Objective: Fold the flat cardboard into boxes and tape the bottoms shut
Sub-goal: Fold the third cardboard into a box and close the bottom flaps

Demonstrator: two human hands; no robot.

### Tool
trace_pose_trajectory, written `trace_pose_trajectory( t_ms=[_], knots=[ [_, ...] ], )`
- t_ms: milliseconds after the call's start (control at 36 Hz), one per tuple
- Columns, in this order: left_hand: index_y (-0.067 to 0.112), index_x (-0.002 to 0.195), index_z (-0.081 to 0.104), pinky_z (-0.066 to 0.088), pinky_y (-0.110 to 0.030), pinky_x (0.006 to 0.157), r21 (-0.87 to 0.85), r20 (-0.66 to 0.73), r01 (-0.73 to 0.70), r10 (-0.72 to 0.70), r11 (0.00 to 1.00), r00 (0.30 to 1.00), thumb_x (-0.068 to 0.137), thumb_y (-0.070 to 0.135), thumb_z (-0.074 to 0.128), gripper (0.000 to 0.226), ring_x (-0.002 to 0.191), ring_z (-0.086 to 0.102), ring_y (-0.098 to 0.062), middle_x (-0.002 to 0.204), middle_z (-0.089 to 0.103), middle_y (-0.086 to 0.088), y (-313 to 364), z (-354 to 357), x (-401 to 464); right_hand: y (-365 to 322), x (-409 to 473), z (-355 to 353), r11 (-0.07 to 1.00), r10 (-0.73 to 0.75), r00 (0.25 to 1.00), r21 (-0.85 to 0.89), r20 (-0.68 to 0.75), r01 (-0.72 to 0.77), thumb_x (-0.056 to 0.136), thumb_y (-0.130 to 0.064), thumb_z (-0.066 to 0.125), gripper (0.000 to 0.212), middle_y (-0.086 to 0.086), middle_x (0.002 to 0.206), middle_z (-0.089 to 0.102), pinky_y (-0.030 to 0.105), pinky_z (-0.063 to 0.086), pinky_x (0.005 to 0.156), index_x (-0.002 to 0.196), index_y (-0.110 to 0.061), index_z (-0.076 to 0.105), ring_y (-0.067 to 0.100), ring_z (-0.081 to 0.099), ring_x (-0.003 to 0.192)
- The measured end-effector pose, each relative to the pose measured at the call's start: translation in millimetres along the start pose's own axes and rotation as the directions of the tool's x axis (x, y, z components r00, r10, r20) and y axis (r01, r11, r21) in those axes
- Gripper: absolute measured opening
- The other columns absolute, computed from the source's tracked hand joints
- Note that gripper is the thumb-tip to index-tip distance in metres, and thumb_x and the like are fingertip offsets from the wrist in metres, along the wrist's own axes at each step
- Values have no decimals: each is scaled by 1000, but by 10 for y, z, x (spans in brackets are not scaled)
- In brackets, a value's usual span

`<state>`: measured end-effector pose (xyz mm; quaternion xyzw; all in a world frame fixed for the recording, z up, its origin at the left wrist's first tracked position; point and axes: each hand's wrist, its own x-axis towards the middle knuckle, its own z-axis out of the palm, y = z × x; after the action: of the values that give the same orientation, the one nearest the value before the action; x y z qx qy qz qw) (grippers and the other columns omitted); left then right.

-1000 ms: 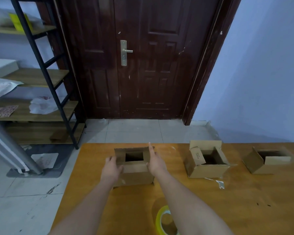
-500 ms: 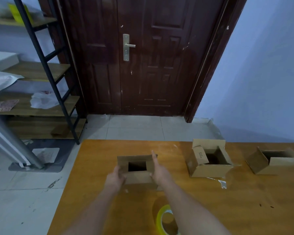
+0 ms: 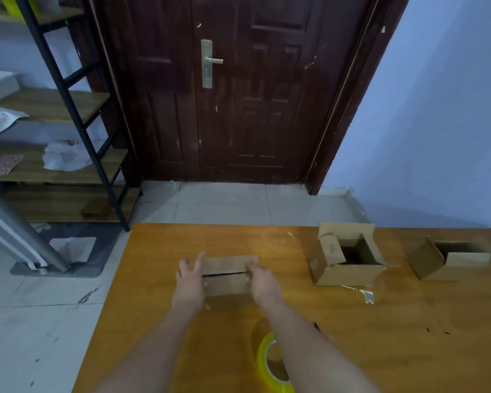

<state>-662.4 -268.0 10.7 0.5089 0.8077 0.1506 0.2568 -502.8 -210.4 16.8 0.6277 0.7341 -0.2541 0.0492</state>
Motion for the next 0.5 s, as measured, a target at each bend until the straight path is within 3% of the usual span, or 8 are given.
trace_pose_trajectory(
  t_ms=[56,139,333,500],
  knots=[
    [31,132,44,40,-44,98,197,-6,-56,59,979,998,96,10,45,42,132,21,-30,149,11,-5,42,-12,-34,8,12,11,1000,-1,1000,-22,-4,1,101,-14,34,48,14,143,32,38,45,91,147,-25,30,34,44,120],
    [32,123,55,32,-43,104,336,0,-112,119,935,993,97,15,42,34,136,18,-27,151,16,1,68,-37,-47,4,42,18,997,-31,999,-77,-15,29,98,-9,39,49,9,149,17,41,43,94,146,-22,34,34,27,129],
    [27,135,49,29,-35,107,436,63,-197,189,878,980,95,15,44,43,136,25,-21,146,32,4,50,-11,25,-118,101,-81,960,-55,998,-276,4,54,97,-7,40,39,7,145,25,42,36,100,136,-11,45,30,23,133],
    [18,140,37,44,-40,99,466,174,-197,128,862,976,86,21,66,61,135,22,-26,145,27,-1,40,24,52,-117,213,-123,949,-124,992,-291,12,123,95,3,37,34,10,134,38,40,44,92,121,-1,58,31,39,122]
  ],
)
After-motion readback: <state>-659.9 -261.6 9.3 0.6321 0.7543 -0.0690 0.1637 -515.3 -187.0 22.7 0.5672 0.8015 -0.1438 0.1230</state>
